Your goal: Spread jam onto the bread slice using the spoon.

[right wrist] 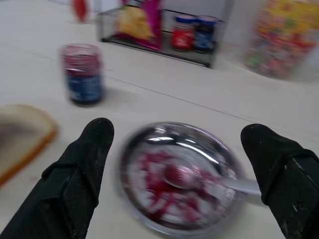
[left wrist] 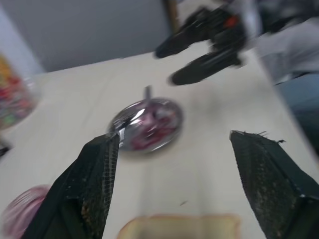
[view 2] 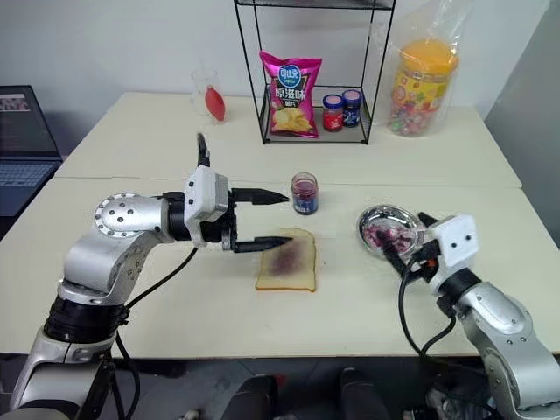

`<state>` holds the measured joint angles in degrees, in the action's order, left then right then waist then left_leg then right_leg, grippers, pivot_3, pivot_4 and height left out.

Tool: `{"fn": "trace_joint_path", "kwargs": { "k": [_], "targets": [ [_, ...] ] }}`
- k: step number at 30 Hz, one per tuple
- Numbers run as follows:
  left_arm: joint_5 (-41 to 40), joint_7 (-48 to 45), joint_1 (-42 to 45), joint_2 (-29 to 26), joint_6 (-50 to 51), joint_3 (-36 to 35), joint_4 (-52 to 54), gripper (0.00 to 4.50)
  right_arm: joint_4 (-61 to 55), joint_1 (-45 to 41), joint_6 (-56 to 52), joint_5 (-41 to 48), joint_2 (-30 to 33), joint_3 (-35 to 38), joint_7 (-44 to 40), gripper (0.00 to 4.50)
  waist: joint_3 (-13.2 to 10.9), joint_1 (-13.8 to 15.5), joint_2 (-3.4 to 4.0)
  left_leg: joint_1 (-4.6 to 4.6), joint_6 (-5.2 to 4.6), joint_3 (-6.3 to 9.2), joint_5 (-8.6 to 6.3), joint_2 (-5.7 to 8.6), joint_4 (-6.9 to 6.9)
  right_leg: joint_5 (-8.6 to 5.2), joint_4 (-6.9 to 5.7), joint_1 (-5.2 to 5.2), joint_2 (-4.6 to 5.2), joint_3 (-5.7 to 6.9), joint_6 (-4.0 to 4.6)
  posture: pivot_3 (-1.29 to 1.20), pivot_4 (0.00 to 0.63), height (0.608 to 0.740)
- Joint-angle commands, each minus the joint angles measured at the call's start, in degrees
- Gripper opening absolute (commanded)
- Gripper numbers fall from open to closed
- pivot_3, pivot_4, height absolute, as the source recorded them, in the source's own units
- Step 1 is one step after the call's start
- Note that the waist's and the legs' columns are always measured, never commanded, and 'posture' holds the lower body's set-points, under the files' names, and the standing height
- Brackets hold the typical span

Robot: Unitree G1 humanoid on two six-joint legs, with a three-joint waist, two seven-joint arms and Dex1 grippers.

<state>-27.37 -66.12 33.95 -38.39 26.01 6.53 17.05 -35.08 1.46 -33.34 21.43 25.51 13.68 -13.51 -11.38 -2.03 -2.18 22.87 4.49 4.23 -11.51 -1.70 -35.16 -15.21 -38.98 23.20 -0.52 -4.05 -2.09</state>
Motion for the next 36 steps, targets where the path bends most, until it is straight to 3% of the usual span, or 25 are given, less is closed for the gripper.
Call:
{"fn": "trace_joint_path", "kwargs": {
  "k": [1, 3, 13, 23, 36],
  "targets": [
    [-0.24, -1.32, 0.34, -1.31, 1.31, 1.62, 2.96, 3.64, 3.93, -3.38, 1.28, 3.00, -3.88, 7.77, 4.00, 4.50, -0.01, -0.40, 0.03, -0.01, 0.00, 0.01, 0.00, -0.06, 0.00, 0.01, -0.01, 0.01, -0.08, -0.01, 0.02, 0.00, 0.150, 0.740],
    [1.19, -1.41, 0.71, -0.92, 0.27, 2.94, 2.70, 3.64, 8.65, -5.53, 0.07, 6.24, -6.40, 11.35, 5.53, 4.50, 0.00, -0.49, 0.05, -0.01, -0.01, 0.01, 0.00, -0.06, 0.00, 0.01, -0.03, 0.01, -0.08, -0.01, 0.02, 0.00, 0.150, 0.740],
    [8.69, -1.86, 0.52, 0.00, -7.57, 7.64, 0.10, 3.64, 29.73, -17.18, -0.89, 11.48, -7.48, 14.16, 3.13, 4.50, -0.03, -1.05, 0.15, 0.02, -0.02, -0.07, 0.00, -0.05, 0.02, 0.02, 0.01, 0.03, -0.08, -0.08, 0.02, 0.00, 0.150, 0.740],
    [8.73, -1.60, 0.20, 1.17, -6.53, 8.33, 1.49, 3.64, 40.25, -23.60, -3.20, 18.52, -7.48, 14.88, -2.69, 4.50, -0.04, -1.24, 0.17, 0.02, -0.02, -0.08, 0.00, -0.04, 0.03, 0.02, 0.01, 0.04, -0.08, -0.09, 0.02, 0.00, 0.150, 0.740],
    [9.46, -1.67, -0.57, 0.89, -6.29, 8.72, 1.88, 3.64, 46.13, -26.41, -5.27, 20.58, -5.95, 14.28, -5.79, 4.50, -0.06, -1.30, 0.20, 0.02, -0.03, -0.07, 0.00, -0.04, 0.03, 0.02, 0.01, 0.04, -0.08, -0.09, 0.01, 0.00, 0.150, 0.740]
  ]
}}
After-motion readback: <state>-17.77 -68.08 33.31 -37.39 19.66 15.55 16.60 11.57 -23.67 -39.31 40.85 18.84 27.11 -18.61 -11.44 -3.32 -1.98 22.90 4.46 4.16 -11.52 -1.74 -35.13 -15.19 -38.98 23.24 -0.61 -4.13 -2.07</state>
